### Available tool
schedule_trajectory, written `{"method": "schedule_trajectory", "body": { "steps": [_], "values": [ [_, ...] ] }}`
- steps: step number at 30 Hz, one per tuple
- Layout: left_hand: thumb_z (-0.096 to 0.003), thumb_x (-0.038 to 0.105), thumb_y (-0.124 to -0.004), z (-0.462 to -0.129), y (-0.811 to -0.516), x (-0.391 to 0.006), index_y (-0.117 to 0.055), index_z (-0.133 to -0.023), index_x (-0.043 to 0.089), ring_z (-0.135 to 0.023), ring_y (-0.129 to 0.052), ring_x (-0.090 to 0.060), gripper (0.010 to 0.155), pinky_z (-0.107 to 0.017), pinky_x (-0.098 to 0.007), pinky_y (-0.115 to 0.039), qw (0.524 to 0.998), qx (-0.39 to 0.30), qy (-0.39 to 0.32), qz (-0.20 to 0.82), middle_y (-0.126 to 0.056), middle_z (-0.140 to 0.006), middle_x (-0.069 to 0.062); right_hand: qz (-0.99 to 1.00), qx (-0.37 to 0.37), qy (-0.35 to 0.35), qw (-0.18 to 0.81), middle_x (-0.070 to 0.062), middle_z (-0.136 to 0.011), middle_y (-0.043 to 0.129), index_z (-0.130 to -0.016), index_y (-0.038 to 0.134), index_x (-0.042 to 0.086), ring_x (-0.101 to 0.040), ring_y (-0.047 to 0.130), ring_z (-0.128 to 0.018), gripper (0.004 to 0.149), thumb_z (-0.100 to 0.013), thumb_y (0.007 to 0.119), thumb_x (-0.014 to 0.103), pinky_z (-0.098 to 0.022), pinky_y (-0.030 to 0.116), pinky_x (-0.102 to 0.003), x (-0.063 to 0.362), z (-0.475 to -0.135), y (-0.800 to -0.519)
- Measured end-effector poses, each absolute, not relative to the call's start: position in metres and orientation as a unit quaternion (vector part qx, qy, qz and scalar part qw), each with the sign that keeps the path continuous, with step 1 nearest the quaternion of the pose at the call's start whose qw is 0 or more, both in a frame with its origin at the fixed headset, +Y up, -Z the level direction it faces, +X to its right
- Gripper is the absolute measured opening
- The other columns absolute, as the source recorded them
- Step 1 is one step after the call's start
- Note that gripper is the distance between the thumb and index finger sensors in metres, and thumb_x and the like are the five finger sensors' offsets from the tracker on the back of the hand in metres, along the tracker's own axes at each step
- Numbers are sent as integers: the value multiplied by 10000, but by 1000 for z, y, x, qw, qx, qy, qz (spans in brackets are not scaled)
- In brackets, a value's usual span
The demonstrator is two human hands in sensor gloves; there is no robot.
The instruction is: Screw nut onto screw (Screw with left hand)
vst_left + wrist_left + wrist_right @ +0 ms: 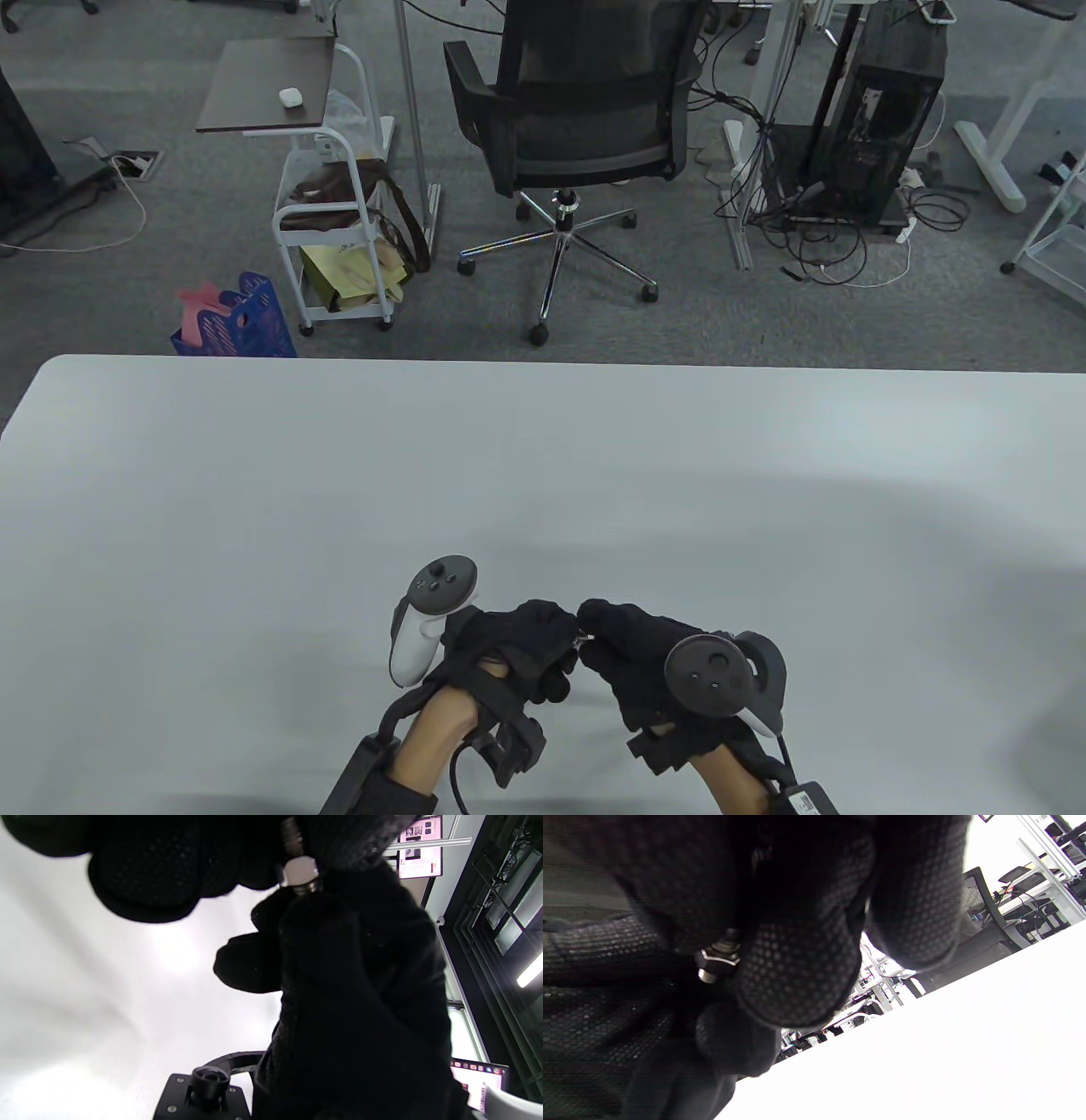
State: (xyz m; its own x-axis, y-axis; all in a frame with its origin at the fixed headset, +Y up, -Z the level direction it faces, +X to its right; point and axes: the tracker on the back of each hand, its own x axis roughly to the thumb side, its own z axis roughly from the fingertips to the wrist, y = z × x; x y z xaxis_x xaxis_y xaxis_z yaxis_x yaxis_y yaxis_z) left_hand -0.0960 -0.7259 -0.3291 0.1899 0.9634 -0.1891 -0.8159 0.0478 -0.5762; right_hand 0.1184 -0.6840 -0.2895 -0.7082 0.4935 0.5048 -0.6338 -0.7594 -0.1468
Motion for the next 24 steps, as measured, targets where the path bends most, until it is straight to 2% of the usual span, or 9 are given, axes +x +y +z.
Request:
{"method": "schedule_trajectory", "body": {
  "steps": [2,4,6,9,13,15,16,19,24],
  "values": [
    [-459,358,-703,-329,-727,-96,-644,-922,52,-506,-909,-403,559,-433,-569,-710,700,-306,-133,631,-764,-829,-261,910,224,-160,310,11,-633,1025,-757,848,233,-45,1141,-307,473,-314,919,384,-401,972,-407,118,-289,-684],
    [-461,424,-684,-328,-729,-98,-597,-966,64,-519,-904,-398,626,-441,-563,-708,700,-295,-115,640,-745,-845,-264,911,225,-159,308,11,-632,1025,-757,848,233,-45,1141,-308,474,-313,919,382,-408,971,-405,118,-289,-683],
    [-448,451,-700,-328,-731,-99,-665,-939,42,-486,-921,-416,640,-420,-574,-718,705,-292,-104,638,-790,-810,-281,910,225,-159,309,11,-633,1025,-758,849,233,-44,1141,-309,474,-313,919,382,-408,970,-405,118,-289,-683],
    [-455,401,-712,-329,-729,-96,-753,-866,19,-448,-938,-434,562,-397,-590,-726,704,-298,-118,633,-841,-762,-288,911,224,-161,306,13,-634,1025,-759,848,235,-43,1141,-308,474,-314,917,384,-401,973,-406,118,-290,-684],
    [-457,360,-712,-329,-726,-97,-671,-912,41,-500,-914,-414,558,-432,-577,-710,701,-311,-137,627,-781,-816,-269,909,223,-161,312,12,-632,1025,-759,847,235,-42,1142,-305,474,-314,916,385,-401,973,-406,118,-289,-684],
    [-459,431,-698,-328,-730,-98,-630,-958,52,-521,-906,-417,631,-444,-576,-706,693,-312,-121,639,-761,-840,-274,909,222,-164,312,13,-630,1027,-758,849,233,-42,1142,-305,475,-313,917,386,-401,973,-405,118,-290,-684],
    [-453,453,-706,-328,-731,-98,-647,-951,40,-512,-908,-426,649,-438,-582,-705,695,-310,-114,638,-771,-829,-285,909,222,-163,312,13,-632,1026,-758,849,234,-41,1142,-306,475,-313,917,386,-401,974,-405,118,-290,-684],
    [-449,413,-720,-329,-729,-97,-754,-860,23,-445,-937,-432,567,-398,-591,-725,710,-301,-121,626,-844,-755,-284,910,221,-160,311,15,-631,1026,-761,847,233,-42,1143,-303,478,-314,914,388,-400,974,-404,118,-290,-685],
    [-457,360,-717,-329,-725,-97,-654,-920,42,-508,-907,-411,565,-437,-576,-706,693,-309,-143,636,-769,-824,-266,907,211,-165,325,12,-643,1018,-775,833,220,-46,1143,-304,494,-316,918,383,-400,973,-407,118,-289,-683]
  ]
}}
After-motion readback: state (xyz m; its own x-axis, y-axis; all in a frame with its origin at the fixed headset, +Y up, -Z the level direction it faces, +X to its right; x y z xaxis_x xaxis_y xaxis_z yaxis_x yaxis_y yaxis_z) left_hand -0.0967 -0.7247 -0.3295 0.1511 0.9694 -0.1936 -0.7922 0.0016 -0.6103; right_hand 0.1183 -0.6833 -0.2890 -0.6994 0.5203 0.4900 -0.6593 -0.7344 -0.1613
